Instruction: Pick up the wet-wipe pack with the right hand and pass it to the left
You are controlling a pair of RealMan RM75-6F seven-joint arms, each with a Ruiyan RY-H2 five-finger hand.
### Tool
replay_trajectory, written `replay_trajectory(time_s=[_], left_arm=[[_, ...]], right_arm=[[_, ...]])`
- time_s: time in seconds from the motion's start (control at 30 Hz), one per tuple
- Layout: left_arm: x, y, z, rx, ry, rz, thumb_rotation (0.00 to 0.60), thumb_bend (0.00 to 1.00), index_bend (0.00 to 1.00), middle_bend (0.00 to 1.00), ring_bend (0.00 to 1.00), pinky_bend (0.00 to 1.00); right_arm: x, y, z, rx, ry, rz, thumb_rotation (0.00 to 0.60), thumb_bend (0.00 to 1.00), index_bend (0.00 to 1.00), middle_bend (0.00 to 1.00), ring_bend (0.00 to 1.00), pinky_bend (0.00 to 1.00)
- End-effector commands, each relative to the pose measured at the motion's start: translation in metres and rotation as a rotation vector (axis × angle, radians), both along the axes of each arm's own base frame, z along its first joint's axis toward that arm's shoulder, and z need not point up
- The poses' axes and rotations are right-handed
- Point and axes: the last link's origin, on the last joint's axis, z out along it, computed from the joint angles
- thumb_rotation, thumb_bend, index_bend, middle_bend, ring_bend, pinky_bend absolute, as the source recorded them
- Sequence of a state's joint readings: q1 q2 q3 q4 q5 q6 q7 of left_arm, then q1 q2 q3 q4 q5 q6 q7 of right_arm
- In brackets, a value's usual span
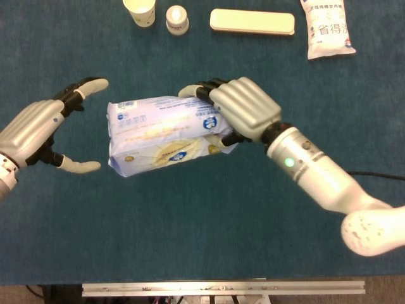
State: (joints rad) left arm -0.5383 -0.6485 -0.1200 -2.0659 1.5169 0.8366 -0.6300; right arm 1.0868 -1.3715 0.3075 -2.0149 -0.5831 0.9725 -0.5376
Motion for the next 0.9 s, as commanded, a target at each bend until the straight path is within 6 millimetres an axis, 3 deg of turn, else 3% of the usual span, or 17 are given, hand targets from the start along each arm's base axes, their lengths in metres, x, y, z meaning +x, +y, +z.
replay_trajectory(time_s=[0.03,0.17,0.47,0.6,0.7,0.8,0.9], left_arm=[[0.001,0.000,-0.001,-0.011,-0.003,0.005,0.565,0.12,0.00,0.02,0.05,0.22],[0.002,0.000,-0.004,-0.022,0.007,-0.006,0.536,0.12,0.00,0.00,0.01,0.22],[0.000,0.014,-0.017,0.002,0.042,-0.002,0.535,0.12,0.00,0.00,0.00,0.22],[-0.002,0.020,-0.024,-0.007,0.062,0.016,0.596,0.12,0.00,0.00,0.00,0.22],[-0.002,0.022,-0.027,-0.030,0.082,0.025,0.600,0.12,0.00,0.00,0.00,0.22],[-0.001,0.023,-0.029,-0.043,0.094,0.029,0.600,0.12,0.01,0.00,0.02,0.30],[-0.001,0.022,-0.030,-0.048,0.098,0.032,0.600,0.12,0.12,0.06,0.14,0.44]], right_arm=[[0.005,-0.003,-0.005,-0.011,0.004,-0.006,0.600,0.66,0.57,0.52,0.56,0.72],[0.010,-0.003,-0.011,-0.005,-0.027,-0.027,0.600,0.66,0.57,0.52,0.56,0.72],[0.019,0.001,-0.020,0.019,-0.079,-0.045,0.600,0.66,0.57,0.52,0.56,0.71],[0.022,0.002,-0.022,0.021,-0.090,-0.046,0.600,0.66,0.57,0.52,0.56,0.71],[0.023,0.003,-0.024,0.017,-0.095,-0.044,0.600,0.66,0.57,0.52,0.56,0.71],[0.025,0.003,-0.026,0.011,-0.102,-0.046,0.600,0.66,0.57,0.52,0.56,0.70],[0.026,0.002,-0.027,-0.008,-0.104,-0.043,0.600,0.66,0.57,0.52,0.56,0.70]])
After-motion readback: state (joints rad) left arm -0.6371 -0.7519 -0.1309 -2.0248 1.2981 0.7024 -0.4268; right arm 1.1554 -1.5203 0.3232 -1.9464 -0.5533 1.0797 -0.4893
